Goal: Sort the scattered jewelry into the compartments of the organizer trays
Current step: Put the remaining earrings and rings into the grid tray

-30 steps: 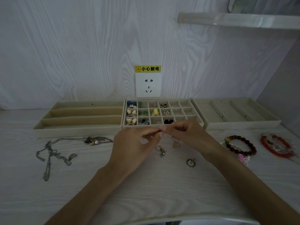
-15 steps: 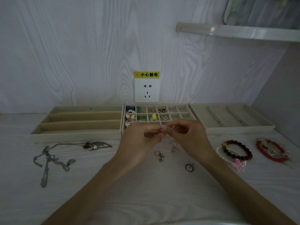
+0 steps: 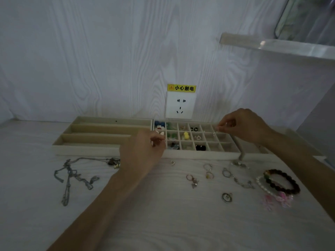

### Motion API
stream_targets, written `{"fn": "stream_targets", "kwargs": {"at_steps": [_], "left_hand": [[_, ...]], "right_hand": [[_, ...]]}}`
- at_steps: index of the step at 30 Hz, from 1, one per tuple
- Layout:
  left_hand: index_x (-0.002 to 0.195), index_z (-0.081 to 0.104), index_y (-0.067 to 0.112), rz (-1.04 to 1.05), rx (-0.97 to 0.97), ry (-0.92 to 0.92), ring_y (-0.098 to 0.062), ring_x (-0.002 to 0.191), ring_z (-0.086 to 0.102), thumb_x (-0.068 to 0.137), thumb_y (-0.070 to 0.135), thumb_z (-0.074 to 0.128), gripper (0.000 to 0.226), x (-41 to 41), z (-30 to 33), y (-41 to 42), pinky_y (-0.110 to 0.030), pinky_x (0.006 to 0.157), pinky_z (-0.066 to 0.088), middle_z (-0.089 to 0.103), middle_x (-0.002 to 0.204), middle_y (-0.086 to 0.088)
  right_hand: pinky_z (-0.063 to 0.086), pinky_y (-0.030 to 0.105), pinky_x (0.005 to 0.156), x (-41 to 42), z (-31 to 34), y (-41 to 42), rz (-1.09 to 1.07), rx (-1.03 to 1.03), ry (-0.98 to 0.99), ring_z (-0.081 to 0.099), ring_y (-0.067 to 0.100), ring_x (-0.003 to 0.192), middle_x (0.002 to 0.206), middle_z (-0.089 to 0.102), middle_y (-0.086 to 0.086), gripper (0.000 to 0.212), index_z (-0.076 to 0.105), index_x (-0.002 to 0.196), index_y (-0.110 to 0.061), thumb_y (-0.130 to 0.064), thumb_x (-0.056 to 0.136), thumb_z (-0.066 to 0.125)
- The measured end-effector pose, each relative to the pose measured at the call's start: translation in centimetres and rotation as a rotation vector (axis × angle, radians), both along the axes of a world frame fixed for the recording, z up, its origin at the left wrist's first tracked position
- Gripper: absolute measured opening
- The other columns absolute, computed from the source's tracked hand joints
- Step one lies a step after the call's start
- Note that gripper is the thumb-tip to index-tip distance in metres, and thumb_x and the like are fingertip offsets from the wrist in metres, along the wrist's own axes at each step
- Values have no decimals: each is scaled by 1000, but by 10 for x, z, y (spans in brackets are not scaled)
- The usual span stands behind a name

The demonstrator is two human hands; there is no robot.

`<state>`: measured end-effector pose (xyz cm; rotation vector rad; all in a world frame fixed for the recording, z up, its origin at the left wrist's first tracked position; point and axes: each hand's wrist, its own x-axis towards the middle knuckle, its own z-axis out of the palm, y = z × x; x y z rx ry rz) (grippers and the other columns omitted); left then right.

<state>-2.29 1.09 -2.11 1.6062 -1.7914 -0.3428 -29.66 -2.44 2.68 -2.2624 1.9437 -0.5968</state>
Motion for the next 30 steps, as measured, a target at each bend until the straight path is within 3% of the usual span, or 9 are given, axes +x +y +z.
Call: {"fn": "stream_targets", "kwargs": {"at_steps": [3,9,14,21,27,30], "left_hand": [[96,71,38,15,-26,-72,-7,77,60,85,36,61,15,2,0,0,-22,61,40,65,84,19],[94,71,37,20,-42,-66,-3,70,54,86,34,61,13,6,-2,-2,-18,54,37,56,74,22],[98,70,37,20,-13,-110,-5,73,54,87,37,59,15,6,-1,-3,-22,59,38,66,87,18],[96,70,38,43,-15,-115,-6,73,56,86,37,60,13,11,-4,-7,-22,58,37,62,79,17],[97,71,35,33,-23,-139,-8,75,60,86,39,61,15,16,-5,-10,-22,60,43,66,82,17],[97,71,34,24,-12,-127,-5,71,58,86,38,61,15,18,-4,-11,-18,54,38,64,79,19]], "right_hand": [[42,23,60,-1,-2,-5,37,91,80,55,3,63,67,62,-10,13,74,84,-21,-33,79,72],[41,23,61,4,3,-9,85,139,200,52,1,64,69,58,-14,13,74,88,-24,-34,81,69],[35,19,55,9,6,-15,106,165,303,49,0,63,69,54,-16,16,72,91,-24,-37,82,68],[32,16,53,17,-1,-23,136,184,423,46,-1,65,71,49,-19,20,72,96,-26,-40,83,66],[35,22,64,21,-10,-28,102,184,432,49,6,77,86,57,-9,21,71,102,-24,-36,87,63],[34,21,63,21,-12,-29,98,178,431,49,6,78,93,62,-8,21,71,104,-24,-34,88,62]]}}
